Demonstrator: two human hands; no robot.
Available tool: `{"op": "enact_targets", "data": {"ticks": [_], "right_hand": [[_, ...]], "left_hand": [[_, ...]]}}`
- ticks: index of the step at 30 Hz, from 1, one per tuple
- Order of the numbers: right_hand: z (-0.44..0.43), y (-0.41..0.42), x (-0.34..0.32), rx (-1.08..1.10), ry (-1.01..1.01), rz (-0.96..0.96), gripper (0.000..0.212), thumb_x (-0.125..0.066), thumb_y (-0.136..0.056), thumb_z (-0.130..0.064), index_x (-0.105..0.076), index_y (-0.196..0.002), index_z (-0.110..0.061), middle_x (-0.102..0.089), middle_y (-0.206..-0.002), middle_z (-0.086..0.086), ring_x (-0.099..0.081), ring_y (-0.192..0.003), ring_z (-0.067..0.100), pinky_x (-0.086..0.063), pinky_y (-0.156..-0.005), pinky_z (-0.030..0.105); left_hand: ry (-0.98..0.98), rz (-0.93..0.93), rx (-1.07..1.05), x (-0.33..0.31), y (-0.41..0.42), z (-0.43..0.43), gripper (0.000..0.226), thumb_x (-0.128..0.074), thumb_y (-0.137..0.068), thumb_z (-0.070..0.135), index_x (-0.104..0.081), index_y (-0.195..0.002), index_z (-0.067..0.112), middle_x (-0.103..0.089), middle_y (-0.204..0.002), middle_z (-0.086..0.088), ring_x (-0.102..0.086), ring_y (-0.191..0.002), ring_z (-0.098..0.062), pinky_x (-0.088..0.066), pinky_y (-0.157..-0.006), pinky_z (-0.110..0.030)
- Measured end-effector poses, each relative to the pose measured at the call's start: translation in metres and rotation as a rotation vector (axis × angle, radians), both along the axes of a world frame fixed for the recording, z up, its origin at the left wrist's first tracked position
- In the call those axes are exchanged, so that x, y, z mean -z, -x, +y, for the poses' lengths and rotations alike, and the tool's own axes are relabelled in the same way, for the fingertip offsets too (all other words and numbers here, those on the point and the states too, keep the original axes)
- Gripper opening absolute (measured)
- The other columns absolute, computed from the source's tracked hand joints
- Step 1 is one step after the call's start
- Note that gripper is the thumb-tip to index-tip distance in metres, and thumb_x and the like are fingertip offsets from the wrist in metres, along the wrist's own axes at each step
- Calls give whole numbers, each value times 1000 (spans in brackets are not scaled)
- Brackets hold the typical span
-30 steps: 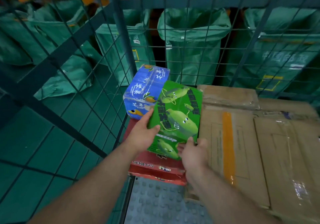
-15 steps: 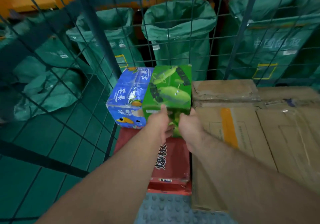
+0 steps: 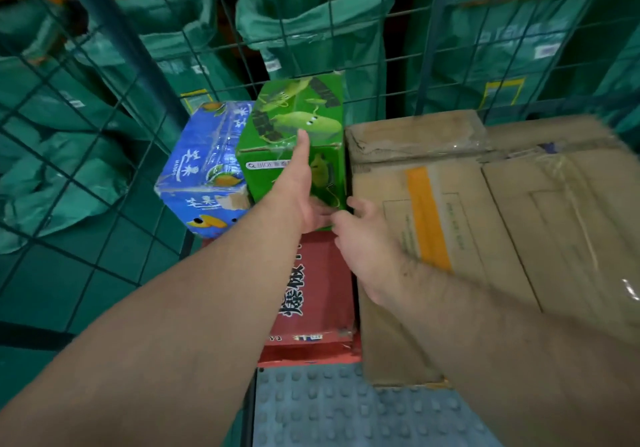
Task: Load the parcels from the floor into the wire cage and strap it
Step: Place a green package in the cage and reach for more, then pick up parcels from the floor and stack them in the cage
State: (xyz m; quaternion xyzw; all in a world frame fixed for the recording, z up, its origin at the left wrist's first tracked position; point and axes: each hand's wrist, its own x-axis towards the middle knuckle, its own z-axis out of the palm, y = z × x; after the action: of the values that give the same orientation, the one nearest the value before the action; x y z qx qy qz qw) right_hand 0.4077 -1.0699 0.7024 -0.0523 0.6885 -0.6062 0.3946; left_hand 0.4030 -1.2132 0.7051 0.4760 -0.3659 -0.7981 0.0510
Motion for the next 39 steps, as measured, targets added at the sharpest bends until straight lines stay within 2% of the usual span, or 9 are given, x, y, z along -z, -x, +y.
{"op": "enact_targets", "data": {"ticks": [3, 5, 10, 15, 20, 24, 27, 31, 39], "right_hand": [[7, 0, -1, -20, -26, 66, 30, -53, -98, -22, -53, -128, -28, -68, -86, -5, -63, -65, 8, -52, -52, 26], [12, 0, 0, -24, -45, 77, 42, -52, -97, -24, -52, -139, -26, -70, -91, -2, -65, -72, 12, -61, -68, 37], [36, -12, -8, -12, -53, 87, 35, -54, -90, -30, -59, -124, -26, -71, -94, -2, -70, -86, 18, -58, -89, 45], [91, -46, -24, -181, -100, 113, 15, -54, -98, -29, -64, -108, -33, -74, -100, -8, -71, -99, 16, -58, -95, 40], [167, -109, -38, -196, -115, 187, 16, -57, -100, -18, -68, -97, -30, -74, -95, -1, -70, -89, 15, -54, -82, 33], [249, -194, -24, -86, -179, 34, 23, -55, -100, -16, -69, -93, -33, -75, -92, -6, -71, -87, 11, -57, -73, 31], [312, -254, 0, 135, -293, -100, 23, -55, -99, -15, -69, -93, -31, -75, -96, -5, -72, -89, 18, -58, -79, 32], [406, -342, 15, 525, -438, -251, 21, -52, -97, -18, -70, -99, -29, -75, -97, -5, -71, -94, 19, -56, -91, 35], [538, -520, 22, 1171, -447, -543, 22, -47, -99, -25, -68, -107, -21, -72, -96, -3, -69, -90, 23, -50, -73, 31]], "left_hand": [[107, -80, 41, 6, 10, 0, 111, -54, -75, 89, -41, -152, 10, -50, -149, -25, -60, -124, -41, -54, -97, -51], [176, -144, 82, 7, 12, -2, 103, -46, -85, 84, -35, -157, 12, -45, -155, -20, -55, -131, -36, -53, -87, -48], [257, -134, 107, -20, -28, 26, 88, -37, -93, 79, -32, -158, 20, -46, -157, -9, -47, -140, -34, -44, -106, -44], [359, -256, 108, -33, -124, 130, 29, -52, -104, 43, -69, -106, 19, -74, -101, -3, -64, -76, -15, -48, -65, -27], [262, -377, 191, -34, -213, 247, 16, -54, -101, 20, -67, -100, 13, -74, -95, -3, -64, -77, -16, -45, -71, -29], [280, -366, 523, -31, -275, 318, 18, -46, -103, 6, -61, -94, 1, -66, -95, -15, -58, -74, -14, -45, -60, -13], [478, -373, 950, -9, -320, 358, 23, -51, -102, 22, -63, -84, 17, -67, -91, -9, -60, -78, -17, -51, -72, -33], [610, -323, 1396, 5, -353, 413, 27, -52, -93, 18, -62, -72, 4, -55, -65, -4, -46, -55, -10, -39, -59, -33], [803, -112, 2009, -16, -405, 528, 17, -55, -99, 31, -67, -97, 19, -64, -84, 9, -57, -77, -12, -43, -68, -28]]}}
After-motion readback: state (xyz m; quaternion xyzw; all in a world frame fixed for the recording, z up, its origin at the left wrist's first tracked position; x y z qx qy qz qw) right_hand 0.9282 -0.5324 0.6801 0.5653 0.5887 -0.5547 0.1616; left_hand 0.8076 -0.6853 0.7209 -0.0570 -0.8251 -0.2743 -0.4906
